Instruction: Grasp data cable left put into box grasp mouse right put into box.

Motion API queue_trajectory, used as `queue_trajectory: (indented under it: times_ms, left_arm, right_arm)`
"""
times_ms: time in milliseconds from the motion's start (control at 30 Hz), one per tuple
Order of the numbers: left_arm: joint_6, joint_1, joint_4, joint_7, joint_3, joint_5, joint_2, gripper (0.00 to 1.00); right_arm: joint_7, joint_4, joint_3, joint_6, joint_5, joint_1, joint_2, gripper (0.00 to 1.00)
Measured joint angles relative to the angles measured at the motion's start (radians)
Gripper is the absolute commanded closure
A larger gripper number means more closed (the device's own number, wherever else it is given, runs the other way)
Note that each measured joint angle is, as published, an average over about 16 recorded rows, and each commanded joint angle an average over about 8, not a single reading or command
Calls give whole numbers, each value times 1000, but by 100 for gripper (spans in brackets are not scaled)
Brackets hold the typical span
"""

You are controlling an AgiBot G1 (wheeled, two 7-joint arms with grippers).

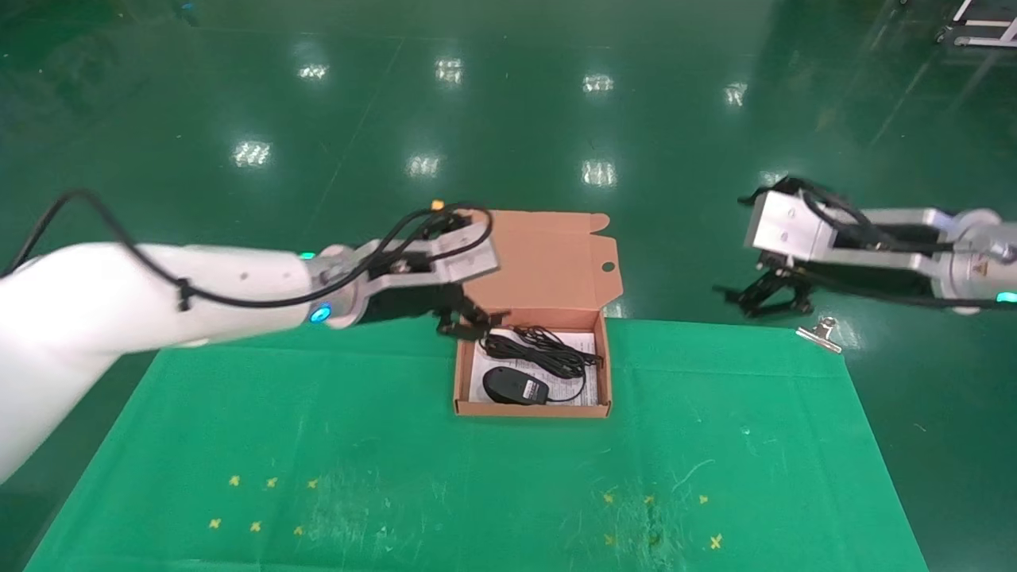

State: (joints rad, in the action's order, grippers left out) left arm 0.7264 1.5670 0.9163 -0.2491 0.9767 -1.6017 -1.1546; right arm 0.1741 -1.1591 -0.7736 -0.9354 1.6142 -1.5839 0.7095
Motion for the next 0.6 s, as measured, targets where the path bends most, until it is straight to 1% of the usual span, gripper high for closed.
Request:
queue_trajectory:
  times_ms: [367, 600]
  left_arm:
    - [183, -117, 87, 15, -166, 207, 129, 0]
    - [241, -154, 115, 19, -218, 273, 170, 0]
  right_arm:
    - [3, -30, 117, -132, -209, 120, -23, 0]
    - [4, -39, 154, -174, -275, 158, -31, 0]
